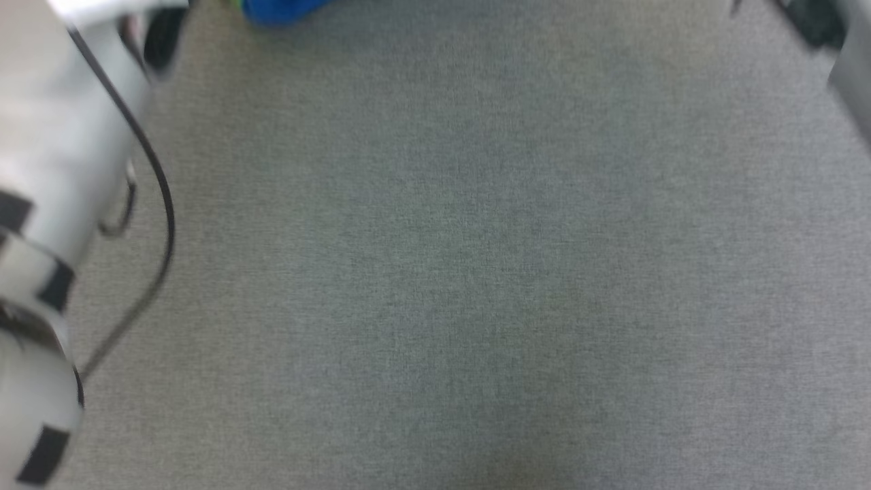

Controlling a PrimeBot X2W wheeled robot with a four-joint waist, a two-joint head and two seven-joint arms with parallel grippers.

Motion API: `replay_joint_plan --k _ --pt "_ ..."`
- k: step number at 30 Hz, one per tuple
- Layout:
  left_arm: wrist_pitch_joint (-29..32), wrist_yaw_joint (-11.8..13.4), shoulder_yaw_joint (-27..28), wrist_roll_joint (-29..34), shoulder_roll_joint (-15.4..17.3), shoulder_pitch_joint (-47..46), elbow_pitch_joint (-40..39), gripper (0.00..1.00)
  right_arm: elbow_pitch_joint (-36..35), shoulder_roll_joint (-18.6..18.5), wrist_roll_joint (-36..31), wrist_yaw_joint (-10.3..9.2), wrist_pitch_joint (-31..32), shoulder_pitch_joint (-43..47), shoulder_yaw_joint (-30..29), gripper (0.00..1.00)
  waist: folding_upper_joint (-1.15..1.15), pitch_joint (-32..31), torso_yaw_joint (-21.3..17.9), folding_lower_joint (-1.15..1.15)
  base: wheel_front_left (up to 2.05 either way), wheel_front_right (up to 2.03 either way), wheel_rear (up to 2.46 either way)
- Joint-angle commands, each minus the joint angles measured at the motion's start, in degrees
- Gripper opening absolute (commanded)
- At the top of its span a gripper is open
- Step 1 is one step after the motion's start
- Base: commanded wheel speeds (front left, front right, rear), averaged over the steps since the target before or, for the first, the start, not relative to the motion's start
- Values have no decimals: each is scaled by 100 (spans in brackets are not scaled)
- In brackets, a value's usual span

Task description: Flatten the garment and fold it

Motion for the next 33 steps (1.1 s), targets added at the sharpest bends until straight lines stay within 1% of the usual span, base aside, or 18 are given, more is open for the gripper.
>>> replay_joint_plan --k 1,4,6,8,13,17,20,24,26,29,33 --pt "-58 -29 89 -29 114 431 -144 0 -228 -148 -16 -9 -31 407 93 0 0 -361 84 -1 0 0 0" --pt "-62 43 562 25 262 1168 -630 0 -661 -432 -44 -9 -31 1032 275 0 0 -631 130 -1 0 0 0" --pt "-63 132 849 170 357 1837 -1011 0 -923 -616 -29 -9 -32 1472 381 0 0 -843 144 -1 0 0 0" --pt "-64 275 1096 365 448 2548 -1402 0 -1171 -786 -39 -9 -23 1929 544 0 0 -1062 145 -1 0 0 0" --pt "-64 567 1431 718 635 4264 -2269 0 -1777 -1220 -18 -9 90 2938 782 0 0 -1585 97 -1 0 0 0" --pt "-65 780 1534 919 745 5273 -2779 0 -2313 -1470 5 -9 300 3715 827 0 0 -1941 82 -1 0 0 0" --pt "-65 883 1525 960 785 5844 -3022 0 -2759 -1680 -21 -9 494 4270 765 0 0 -2150 80 -1 0 0 0" --pt "-65 1071 1457 1052 936 6417 -3247 0 -3422 -1980 -18 -9 790 5083 444 0 0 -2338 75 -1 0 0 0" --pt "-58 1140 1383 1100 1038 6654 -3362 0 -3738 -2115 -103 -9 940 5506 188 0 0 -2424 82 -1 0 0 0" --pt "-48 1278 1345 1065 1162 7001 -3625 0 -4241 -2247 -211 -9 1214 6226 -290 0 0 -2543 89 -1 0 0 0" --pt "71 1453 1227 1077 1357 7371 -4016 0 -4893 -2275 -445 -9 1605 7167 -1082 0 0 -2635 135 -1 0 0 0"
